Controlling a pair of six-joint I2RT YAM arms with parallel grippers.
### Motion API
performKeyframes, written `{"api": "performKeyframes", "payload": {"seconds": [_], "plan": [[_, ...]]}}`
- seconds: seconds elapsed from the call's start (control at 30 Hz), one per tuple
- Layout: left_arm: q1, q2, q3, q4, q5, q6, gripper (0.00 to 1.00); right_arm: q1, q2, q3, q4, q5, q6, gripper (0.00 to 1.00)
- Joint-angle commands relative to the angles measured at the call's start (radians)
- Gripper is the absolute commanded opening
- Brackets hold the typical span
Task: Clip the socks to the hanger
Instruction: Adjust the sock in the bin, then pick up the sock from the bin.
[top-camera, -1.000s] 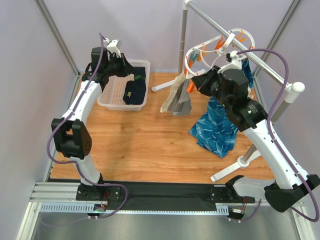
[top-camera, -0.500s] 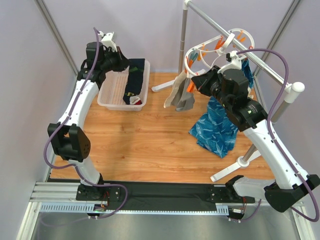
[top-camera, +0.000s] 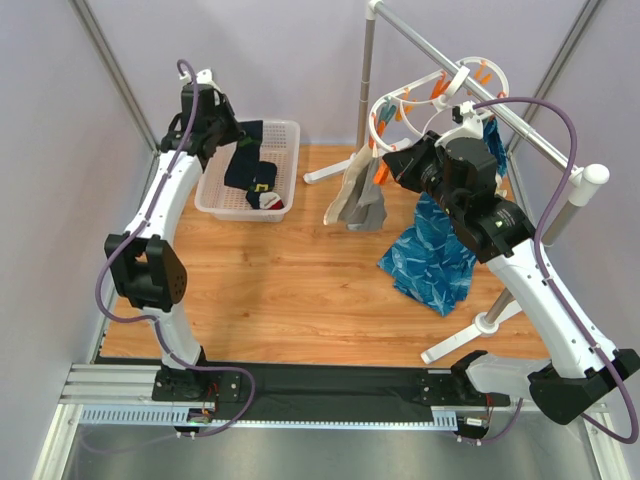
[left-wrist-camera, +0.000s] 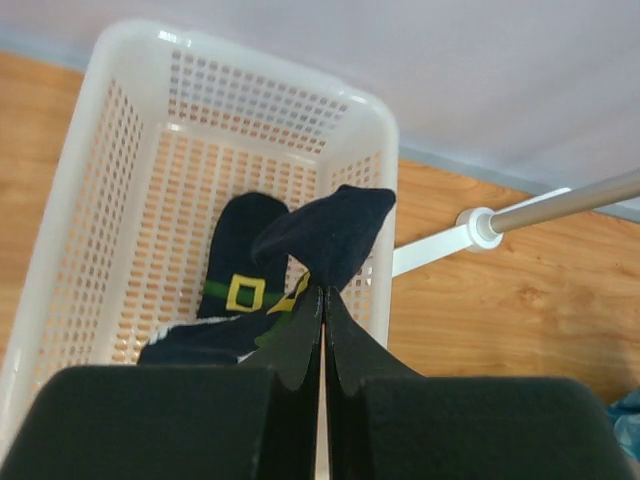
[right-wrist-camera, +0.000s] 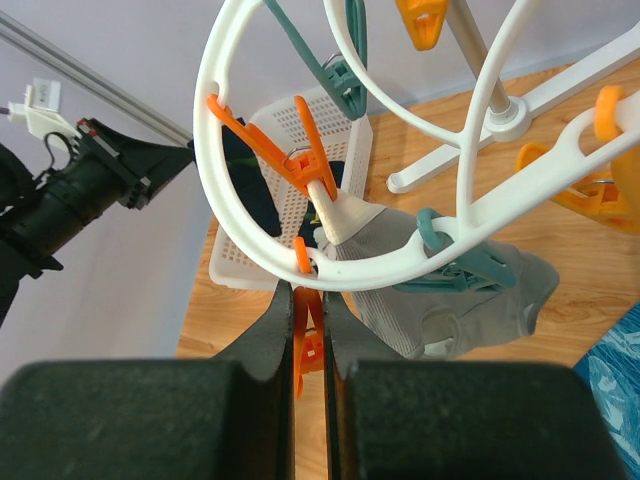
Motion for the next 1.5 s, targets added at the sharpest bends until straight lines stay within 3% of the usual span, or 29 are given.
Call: {"api": "performKeyframes", "payload": {"seconds": [0.0,0.17,0.3,0.4,0.5,0.6,0.73,0.83,1.03,1.2,1.47], "plan": [[-0.002,0.008,-0.062,0.040,-0.069,-0.228,0.00,0.010,0.020,-0.018,-0.046,-0.082,-0.013,0.00],[-0.013,0.126,0.043,0.041,0.004,-0.345,0.00,0.011,0.019,-0.026,-0.045,-0.078,-0.010,0.00],[-0.015,0.163,0.039,0.024,-0.160,-0.429,0.00,0.011,0.015,-0.032,-0.043,-0.076,-0.004,0.00],[0.008,0.198,0.019,-0.009,-0.255,-0.469,0.23,0.011,0.017,-0.032,-0.039,-0.085,0.001,0.00],[0.014,0.206,0.034,-0.047,-0.337,-0.392,0.51,0.011,0.023,-0.032,-0.037,-0.096,0.004,0.00],[0.011,0.188,0.047,-0.056,-0.383,-0.271,0.61,0.011,0.025,-0.035,-0.039,-0.101,-0.001,0.00],[-0.002,0.163,0.090,-0.105,-0.406,-0.102,0.61,0.010,0.031,-0.035,-0.037,-0.104,-0.005,0.00],[-0.025,0.178,0.126,-0.133,-0.270,0.046,0.55,0.010,0.031,-0.038,-0.035,-0.116,-0.004,0.00],[-0.070,0.394,0.443,-0.452,-0.167,0.156,0.60,0.011,0.022,-0.044,-0.035,-0.119,0.001,0.00],[-0.088,0.453,0.423,-0.403,-0.130,0.178,0.58,0.011,0.022,-0.043,-0.037,-0.117,0.001,0.00],[-0.117,0.557,0.445,-0.366,-0.255,0.230,0.58,0.011,0.023,-0.050,-0.037,-0.114,-0.005,0.00]]}}
